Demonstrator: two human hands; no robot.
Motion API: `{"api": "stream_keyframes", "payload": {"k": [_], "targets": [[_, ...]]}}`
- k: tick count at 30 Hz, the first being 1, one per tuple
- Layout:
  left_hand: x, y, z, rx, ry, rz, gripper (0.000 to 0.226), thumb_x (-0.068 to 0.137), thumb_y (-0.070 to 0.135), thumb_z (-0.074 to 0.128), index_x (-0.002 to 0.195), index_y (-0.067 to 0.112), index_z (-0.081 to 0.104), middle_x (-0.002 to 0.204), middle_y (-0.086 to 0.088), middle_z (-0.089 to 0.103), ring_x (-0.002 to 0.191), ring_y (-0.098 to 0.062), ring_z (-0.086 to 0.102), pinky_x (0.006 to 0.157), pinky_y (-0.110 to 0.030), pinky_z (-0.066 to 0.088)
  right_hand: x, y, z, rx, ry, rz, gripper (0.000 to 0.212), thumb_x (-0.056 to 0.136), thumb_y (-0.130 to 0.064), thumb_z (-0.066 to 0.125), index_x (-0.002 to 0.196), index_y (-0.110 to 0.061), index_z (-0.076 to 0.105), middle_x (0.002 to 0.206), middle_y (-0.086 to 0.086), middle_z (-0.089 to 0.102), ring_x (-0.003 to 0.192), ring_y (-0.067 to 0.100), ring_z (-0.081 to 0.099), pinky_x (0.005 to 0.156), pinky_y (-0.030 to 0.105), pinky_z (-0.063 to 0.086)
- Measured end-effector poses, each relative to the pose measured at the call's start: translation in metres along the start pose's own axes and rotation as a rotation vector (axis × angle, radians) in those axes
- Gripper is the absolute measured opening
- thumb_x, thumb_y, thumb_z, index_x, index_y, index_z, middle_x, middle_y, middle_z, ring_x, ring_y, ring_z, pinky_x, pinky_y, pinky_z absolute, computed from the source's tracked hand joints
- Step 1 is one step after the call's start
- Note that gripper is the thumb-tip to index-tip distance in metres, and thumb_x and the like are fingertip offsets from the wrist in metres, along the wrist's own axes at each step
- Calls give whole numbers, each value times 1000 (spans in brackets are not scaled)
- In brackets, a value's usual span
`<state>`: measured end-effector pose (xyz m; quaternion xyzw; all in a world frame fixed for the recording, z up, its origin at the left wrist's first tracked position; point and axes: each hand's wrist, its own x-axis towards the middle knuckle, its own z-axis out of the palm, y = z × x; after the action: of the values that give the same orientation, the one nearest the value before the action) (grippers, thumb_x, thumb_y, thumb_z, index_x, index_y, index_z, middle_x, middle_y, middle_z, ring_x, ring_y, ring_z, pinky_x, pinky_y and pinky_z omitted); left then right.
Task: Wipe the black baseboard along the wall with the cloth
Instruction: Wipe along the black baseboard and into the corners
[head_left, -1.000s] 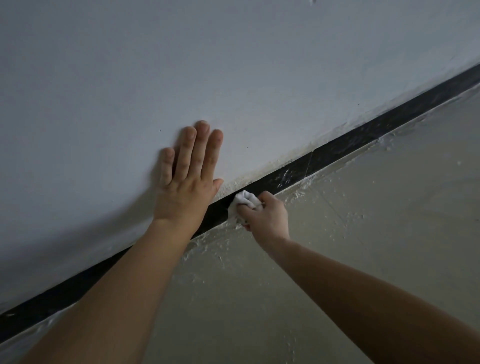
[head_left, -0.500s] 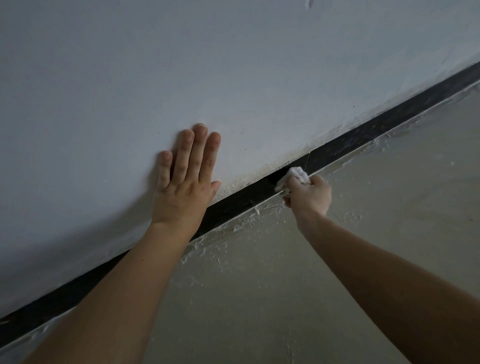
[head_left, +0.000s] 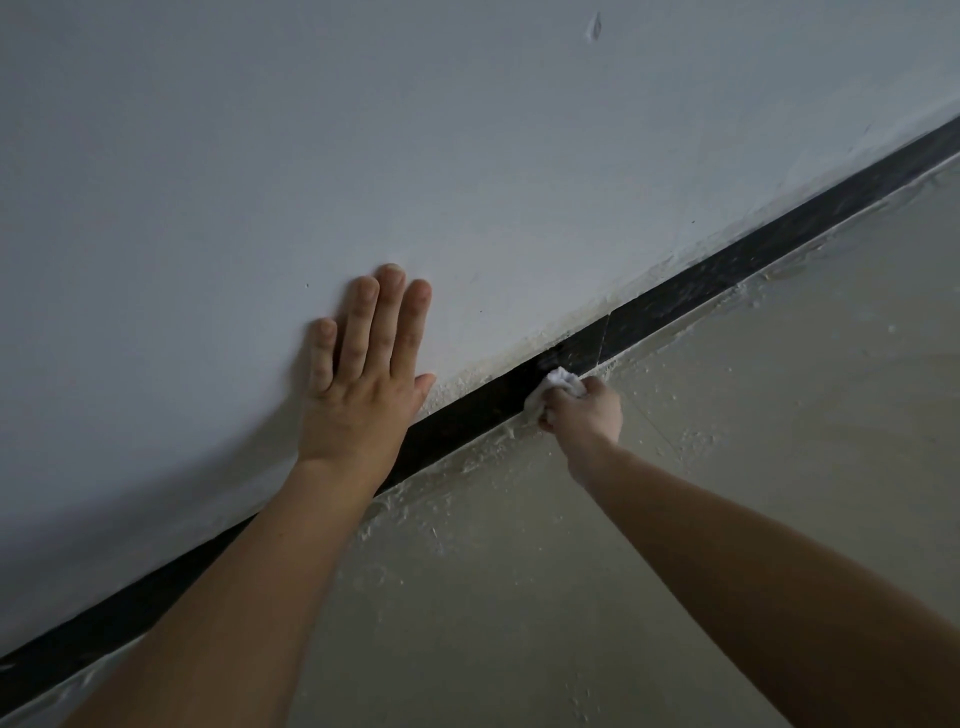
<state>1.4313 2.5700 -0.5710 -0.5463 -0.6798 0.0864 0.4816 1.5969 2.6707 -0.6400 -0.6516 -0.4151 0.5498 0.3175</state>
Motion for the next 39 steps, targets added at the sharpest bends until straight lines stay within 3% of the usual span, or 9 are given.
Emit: {"api": "stream_keyframes", "payload": {"k": [3, 5, 8, 11, 16, 22, 27, 31, 39], "targets": [[1, 0, 0, 12, -4, 1, 101, 90, 65, 42, 151, 3, -11, 151, -23, -28, 140, -35, -29, 112, -47, -18, 18, -9, -15, 6, 53, -6, 3, 86, -9, 62, 89, -10, 62, 73, 2, 62, 71, 18, 64, 68, 34, 58], [1, 0, 0, 12, -9, 1, 102, 90, 65, 42, 151, 4, -11, 152, -23, -28, 140, -35, -29, 113, -47, -17, 29, -12, -25, 17, 96, 2, 2, 83, -10, 62, 85, -11, 61, 75, 6, 64, 77, 24, 67, 76, 44, 60], [0, 1, 0, 10, -6, 1, 102, 89, 65, 43, 152, 4, -10, 152, -23, -28, 140, -35, -28, 113, -46, -17, 31, -12, -37, 1, 182, 23, 9, 83, -20, 58, 87, -12, 57, 85, 13, 67, 78, 30, 69, 75, 51, 59], [0, 0, 1, 8, 3, 0, 101, 90, 64, 43, 152, 4, -8, 152, -23, -28, 140, -34, -28, 113, -46, -17, 6, -9, -39, -36, 23, -28, 4, 88, -14, 60, 91, -12, 58, 85, 13, 67, 70, 24, 66, 70, 45, 61], [1, 0, 1, 10, 2, -10, 100, 90, 63, 44, 152, 5, -7, 153, -22, -26, 141, -34, -27, 113, -46, -17, -34, -3, -15, -196, -274, -255, 18, 82, -14, 69, 73, -18, 54, 67, -1, 61, 61, 16, 58, 61, 38, 57], [0, 0, -1, -15, -2, -4, 100, 90, 62, 45, 152, 5, -8, 152, -21, -28, 141, -33, -28, 113, -45, -18, -19, -15, -9, -196, -90, -299, 20, 82, -15, 67, 70, -15, 52, 62, -3, 55, 57, 10, 50, 53, 27, 48], [0, -1, 1, -11, 4, -2, 98, 91, 61, 44, 152, 5, -8, 153, -21, -27, 141, -33, -28, 113, -45, -17, 5, -23, -25, -184, 20, -230, 14, 82, -11, 65, 73, -14, 54, 70, 3, 60, 63, 15, 56, 60, 31, 53], [-1, 0, -1, -20, 5, -3, 98, 91, 61, 43, 152, 5, -8, 153, -21, -27, 141, -33, -28, 113, -45, -17, 20, -26, -35, -54, 191, -106, 10, 83, -16, 62, 89, -9, 57, 84, 11, 65, 76, 27, 66, 73, 49, 59], [0, 0, 0, -11, 12, -6, 96, 91, 60, 43, 153, 5, -6, 153, -21, -27, 141, -33, -28, 113, -46, -17, -32, 3, 2, -236, -292, -183, 13, 79, -16, 68, 80, -8, 57, 76, 10, 64, 68, 21, 60, 66, 48, 58]]}}
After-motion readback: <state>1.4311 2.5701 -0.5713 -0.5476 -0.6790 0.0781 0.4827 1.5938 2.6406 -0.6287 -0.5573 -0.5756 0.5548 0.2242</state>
